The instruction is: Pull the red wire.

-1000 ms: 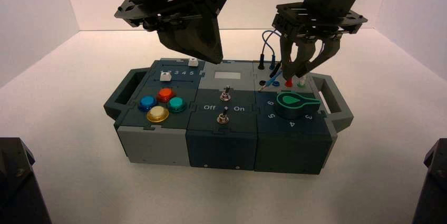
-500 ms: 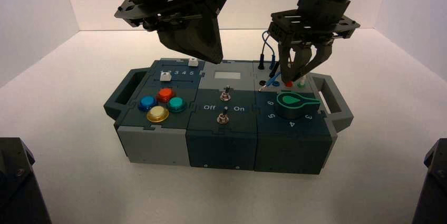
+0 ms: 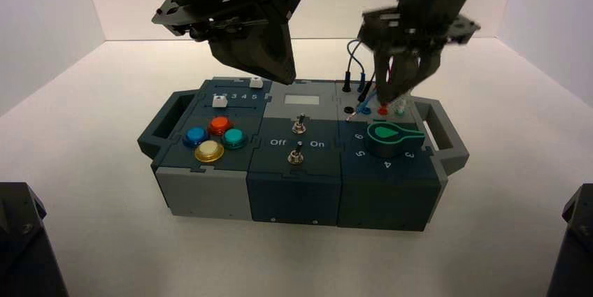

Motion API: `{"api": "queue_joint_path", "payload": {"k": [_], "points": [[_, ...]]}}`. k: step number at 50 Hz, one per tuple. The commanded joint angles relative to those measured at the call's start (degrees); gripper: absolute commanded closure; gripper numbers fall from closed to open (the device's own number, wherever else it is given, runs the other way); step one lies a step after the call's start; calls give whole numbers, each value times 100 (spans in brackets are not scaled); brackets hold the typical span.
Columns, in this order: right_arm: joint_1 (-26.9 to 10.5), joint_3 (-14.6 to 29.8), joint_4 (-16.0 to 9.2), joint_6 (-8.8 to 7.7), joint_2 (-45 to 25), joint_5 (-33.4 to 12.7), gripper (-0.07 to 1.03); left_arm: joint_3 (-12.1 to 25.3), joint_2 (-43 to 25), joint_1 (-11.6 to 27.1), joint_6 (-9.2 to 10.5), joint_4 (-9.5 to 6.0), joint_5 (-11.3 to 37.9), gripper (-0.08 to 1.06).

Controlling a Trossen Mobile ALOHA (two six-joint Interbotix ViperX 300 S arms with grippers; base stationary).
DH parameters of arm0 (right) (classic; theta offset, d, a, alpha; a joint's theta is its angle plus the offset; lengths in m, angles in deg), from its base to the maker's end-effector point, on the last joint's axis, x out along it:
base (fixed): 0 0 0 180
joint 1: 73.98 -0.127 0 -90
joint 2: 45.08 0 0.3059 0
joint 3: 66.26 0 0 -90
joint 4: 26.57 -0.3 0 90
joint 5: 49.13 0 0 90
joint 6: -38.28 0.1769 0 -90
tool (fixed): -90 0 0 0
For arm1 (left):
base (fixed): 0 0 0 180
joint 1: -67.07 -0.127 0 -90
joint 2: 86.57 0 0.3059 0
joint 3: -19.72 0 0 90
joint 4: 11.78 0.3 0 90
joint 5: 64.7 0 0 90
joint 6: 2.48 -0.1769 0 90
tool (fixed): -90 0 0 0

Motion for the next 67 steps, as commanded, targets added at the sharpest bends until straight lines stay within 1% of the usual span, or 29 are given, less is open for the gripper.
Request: {"api": "queue_joint_path", "payload": {"k": [1,10,21,24,29,36,42,47,54,60,67], "points": [[9,220,18,35,510,-44,97,149,35,18,-9,9,-44,101],[18,378,18,35,580,-62,97,149,53,18,-9,18,-44,101],[18,510,18,18,308,0,97,141,53,18,-9,18,-44,101],[18,527,18,18,255,0,92,141,53,18,-9,18,-44,101],[9,519,0,35,272,-9,76,141,53,18,-9,18,-53,101],[9,510,18,26,334,-9,73,149,44,18,-35,26,-53,101],[9,545,18,35,369,-44,59,149,26,18,-53,62,-53,101],[0,563,18,35,413,-158,59,149,35,18,-53,88,-79,101],[-26,501,0,26,650,-229,59,132,0,18,-53,105,-149,101],[-26,483,0,26,870,-387,59,132,-105,18,-97,176,-193,101],[-18,475,-18,26,993,-492,59,202,-272,18,-114,185,-193,101]]}}
